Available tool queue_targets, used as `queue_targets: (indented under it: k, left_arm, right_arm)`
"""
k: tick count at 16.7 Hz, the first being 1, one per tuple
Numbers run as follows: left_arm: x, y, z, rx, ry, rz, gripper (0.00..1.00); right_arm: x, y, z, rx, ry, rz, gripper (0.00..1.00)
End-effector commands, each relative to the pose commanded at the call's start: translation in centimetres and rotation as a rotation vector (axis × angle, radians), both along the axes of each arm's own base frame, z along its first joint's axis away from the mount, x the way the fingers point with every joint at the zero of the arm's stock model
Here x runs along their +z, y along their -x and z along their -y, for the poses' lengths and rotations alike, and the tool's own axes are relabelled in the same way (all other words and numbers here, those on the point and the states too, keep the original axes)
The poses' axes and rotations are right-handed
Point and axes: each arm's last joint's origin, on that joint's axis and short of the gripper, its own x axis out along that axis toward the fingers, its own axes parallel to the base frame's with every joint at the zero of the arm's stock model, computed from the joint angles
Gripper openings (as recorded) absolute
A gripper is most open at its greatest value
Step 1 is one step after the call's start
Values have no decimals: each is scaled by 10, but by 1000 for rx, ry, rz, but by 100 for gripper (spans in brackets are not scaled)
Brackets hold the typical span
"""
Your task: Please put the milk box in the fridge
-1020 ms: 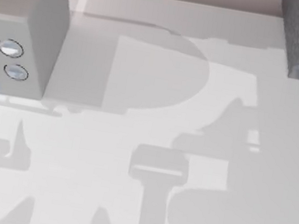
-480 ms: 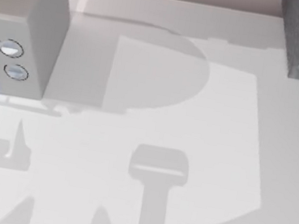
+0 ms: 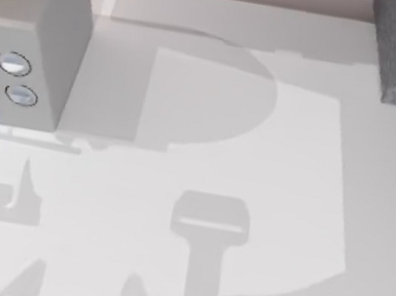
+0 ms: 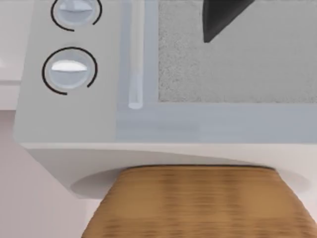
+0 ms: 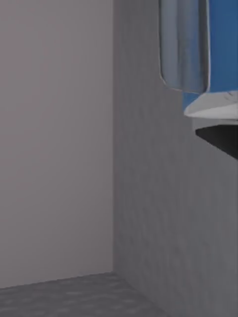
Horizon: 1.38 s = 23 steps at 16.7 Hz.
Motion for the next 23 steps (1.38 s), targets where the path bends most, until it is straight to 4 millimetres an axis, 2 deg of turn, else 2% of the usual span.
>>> queue_targets:
  k: [4,8,10,13,17,23]
  left_arm:
    - [0,0,0,0,0,0,100]
    - [0,0,0,0,0,0,100]
    - [0,0,0,0,0,0,100]
    - [0,0,0,0,0,0,100]
    - [0,0,0,0,0,0,100]
    - [0,0,0,0,0,0,100]
  right_arm:
    - [-7,-32,2,-2,-4,-25,0]
    - [22,-83,7,-2,14,49,0]
    - [27,-102,6,-1,13,48,0]
    - [24,-116,2,-1,4,16,0]
    - [23,-117,2,-2,3,13,0]
    - [23,-117,2,-2,3,13,45]
